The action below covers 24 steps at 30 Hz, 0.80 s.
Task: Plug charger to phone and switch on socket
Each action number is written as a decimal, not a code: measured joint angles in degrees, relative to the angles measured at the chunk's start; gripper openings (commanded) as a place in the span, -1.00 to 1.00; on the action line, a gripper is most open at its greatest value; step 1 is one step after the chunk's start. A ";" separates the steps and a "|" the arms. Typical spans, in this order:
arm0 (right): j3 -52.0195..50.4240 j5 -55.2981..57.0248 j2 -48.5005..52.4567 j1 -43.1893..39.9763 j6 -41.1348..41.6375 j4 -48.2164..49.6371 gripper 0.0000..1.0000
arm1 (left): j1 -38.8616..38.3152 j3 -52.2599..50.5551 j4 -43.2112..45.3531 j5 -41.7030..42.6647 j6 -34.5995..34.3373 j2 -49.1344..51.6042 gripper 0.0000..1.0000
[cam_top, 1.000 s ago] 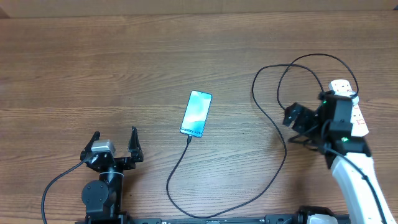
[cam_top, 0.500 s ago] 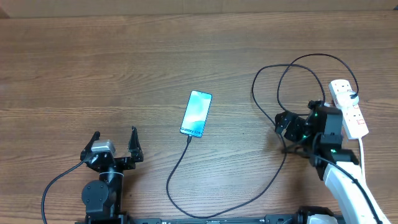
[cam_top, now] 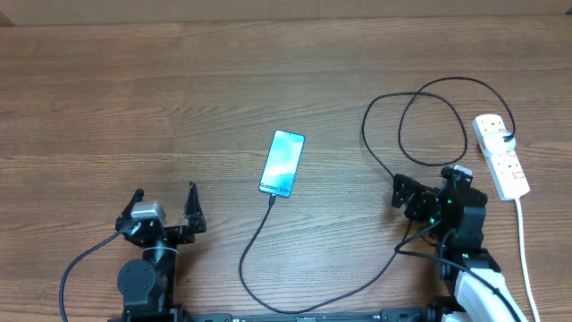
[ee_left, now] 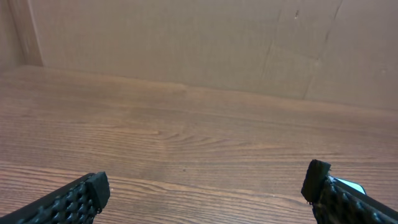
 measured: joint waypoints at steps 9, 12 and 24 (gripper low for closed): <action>-6.25 -0.02 -4.94 0.04 0.04 4.11 1.00 | 0.02 0.00 -0.02 0.00 0.00 0.00 1.00; -8.37 -0.04 -6.51 0.04 0.07 5.03 1.00 | 0.02 0.00 -0.02 0.00 0.00 0.00 0.99; -9.66 -0.04 -14.69 0.15 0.04 -0.15 1.00 | 0.02 0.00 -0.02 0.00 -0.02 0.00 1.00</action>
